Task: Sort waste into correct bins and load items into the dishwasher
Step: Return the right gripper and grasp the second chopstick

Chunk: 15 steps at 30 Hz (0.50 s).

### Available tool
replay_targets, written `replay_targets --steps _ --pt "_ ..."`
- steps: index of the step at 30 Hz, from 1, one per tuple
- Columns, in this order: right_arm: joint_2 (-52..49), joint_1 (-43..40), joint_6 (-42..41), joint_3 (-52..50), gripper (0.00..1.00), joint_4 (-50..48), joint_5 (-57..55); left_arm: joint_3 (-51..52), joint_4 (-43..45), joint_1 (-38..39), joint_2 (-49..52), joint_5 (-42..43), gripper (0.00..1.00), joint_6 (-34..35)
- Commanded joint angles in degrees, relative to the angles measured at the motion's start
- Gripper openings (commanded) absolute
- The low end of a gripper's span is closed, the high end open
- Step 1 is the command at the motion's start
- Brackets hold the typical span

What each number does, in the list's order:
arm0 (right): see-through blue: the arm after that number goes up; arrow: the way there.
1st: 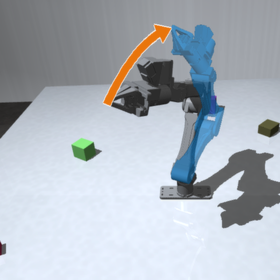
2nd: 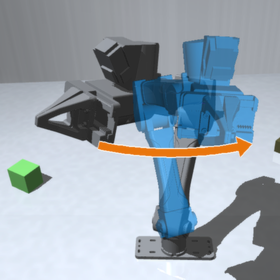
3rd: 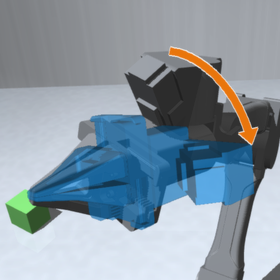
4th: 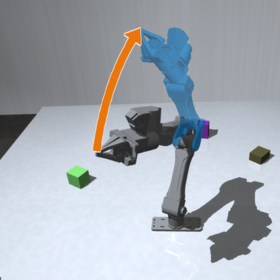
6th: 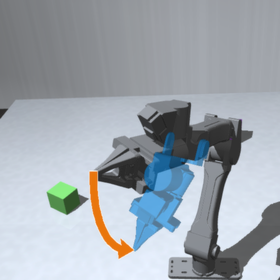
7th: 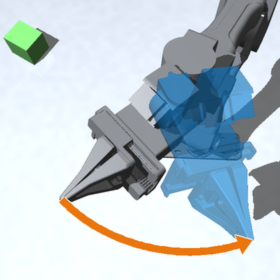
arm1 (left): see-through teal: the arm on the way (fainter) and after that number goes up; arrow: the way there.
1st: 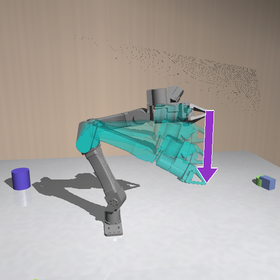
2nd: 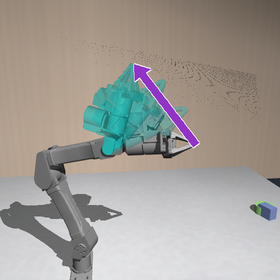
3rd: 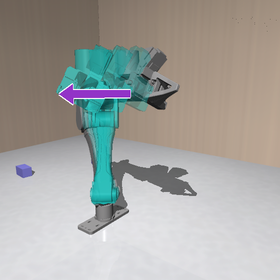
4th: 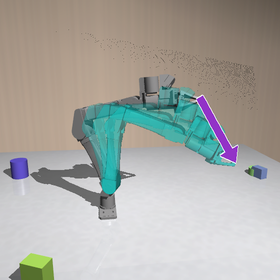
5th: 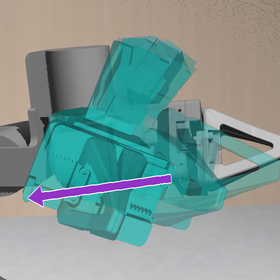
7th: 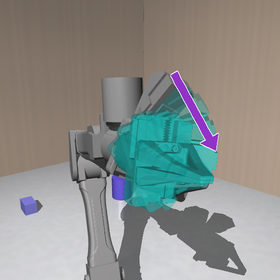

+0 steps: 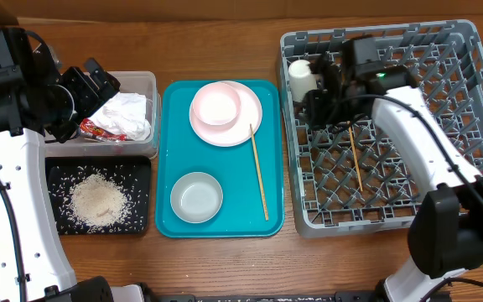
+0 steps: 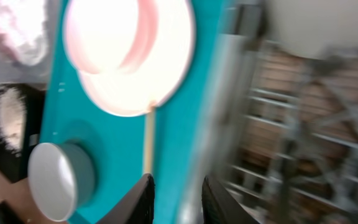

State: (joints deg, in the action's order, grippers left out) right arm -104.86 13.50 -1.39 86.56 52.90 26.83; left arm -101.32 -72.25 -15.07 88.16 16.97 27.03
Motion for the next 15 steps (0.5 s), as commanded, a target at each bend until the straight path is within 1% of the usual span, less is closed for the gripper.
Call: replay_targets --steps 1,4,7,8,12,15 --pt "0.0 7.0 -6.9 -1.0 0.33 -2.7 -7.0 -1.2 0.1 0.1 -0.9 0.4 1.00 0.0" --pt "-0.7 12.9 -8.7 -1.1 0.35 -3.0 -17.3 -1.2 0.1 0.1 -0.9 0.4 1.00 0.0" --pt "-1.9 17.9 -10.2 -1.1 0.41 -2.8 -24.3 -1.2 0.1 0.1 -0.9 0.4 1.00 0.0" --pt "-2.6 19.4 -11.1 -1.1 0.42 -2.7 -26.4 -1.2 0.1 0.1 -0.9 0.4 1.00 0.0" --pt "-4.9 23.7 -13.8 -1.1 0.44 -2.4 -32.3 -1.2 0.1 0.1 -0.9 0.4 1.00 0.0" --pt "-7.0 25.1 -15.3 -1.1 0.48 -2.3 -35.0 -1.2 0.1 0.1 -0.9 0.4 1.00 0.0"
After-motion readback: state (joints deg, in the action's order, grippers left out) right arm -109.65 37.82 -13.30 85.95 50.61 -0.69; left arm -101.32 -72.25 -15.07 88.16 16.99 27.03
